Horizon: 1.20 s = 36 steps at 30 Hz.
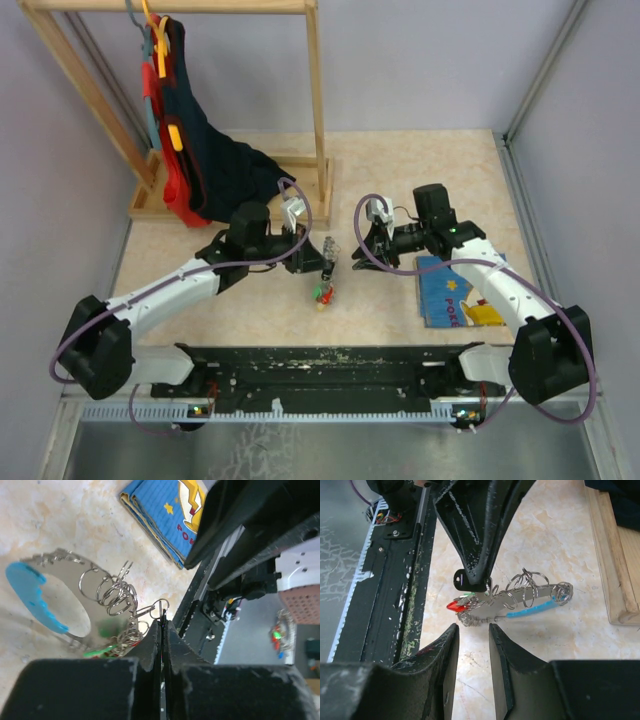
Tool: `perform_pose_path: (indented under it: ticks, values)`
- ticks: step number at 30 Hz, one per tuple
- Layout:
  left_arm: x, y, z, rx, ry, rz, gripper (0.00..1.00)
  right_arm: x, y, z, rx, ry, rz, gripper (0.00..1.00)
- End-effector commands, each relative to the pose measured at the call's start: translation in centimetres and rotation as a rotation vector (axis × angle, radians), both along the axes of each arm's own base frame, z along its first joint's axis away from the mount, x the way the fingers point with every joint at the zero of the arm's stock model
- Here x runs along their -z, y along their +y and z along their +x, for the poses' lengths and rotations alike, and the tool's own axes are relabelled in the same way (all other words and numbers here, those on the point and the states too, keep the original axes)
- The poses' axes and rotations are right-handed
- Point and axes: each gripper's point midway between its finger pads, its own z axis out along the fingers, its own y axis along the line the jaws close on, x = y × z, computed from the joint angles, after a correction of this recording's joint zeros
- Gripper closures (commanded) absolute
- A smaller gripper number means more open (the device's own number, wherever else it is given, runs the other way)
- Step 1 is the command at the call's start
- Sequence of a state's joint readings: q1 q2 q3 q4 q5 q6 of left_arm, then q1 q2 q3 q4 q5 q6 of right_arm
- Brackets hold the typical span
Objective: Remove the keys from the keyring
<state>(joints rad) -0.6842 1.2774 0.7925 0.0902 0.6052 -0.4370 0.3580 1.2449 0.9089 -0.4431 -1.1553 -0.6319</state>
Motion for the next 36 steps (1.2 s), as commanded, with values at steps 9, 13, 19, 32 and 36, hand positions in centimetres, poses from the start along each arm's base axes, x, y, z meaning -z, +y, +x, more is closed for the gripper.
perform_pose_path:
  ticks: [9, 13, 19, 32, 36]
  values:
    - [-4.1, -0.7, 2.8, -0.35, 0.468, -0.217, 1.0, -2.5, 0.7, 0.4, -0.004, -0.072, 0.042, 0.58]
    - [-3.4, -1.2, 3.7, -0.419, 0.616, -0.188, 1.0, -2.6, 0.8, 0.9, 0.029, -0.106, 0.02, 0.53]
    - [-1.9, -1.5, 5.0, -0.504, 0.796, -0.129, 1.0, -4.3, 0.2, 1.1, 0.069, -0.251, -0.01, 0.52]
    - [-2.5, -2.5, 5.9, -0.556, 0.973, -0.117, 1.0, -4.7, 0.5, 0.7, 0.105, -0.699, -0.162, 0.46]
    - [-2.8, -2.3, 5.7, -0.568, 0.975, -0.122, 1.0, -4.3, 0.8, 1.7, 0.167, -0.767, -0.211, 0.46]
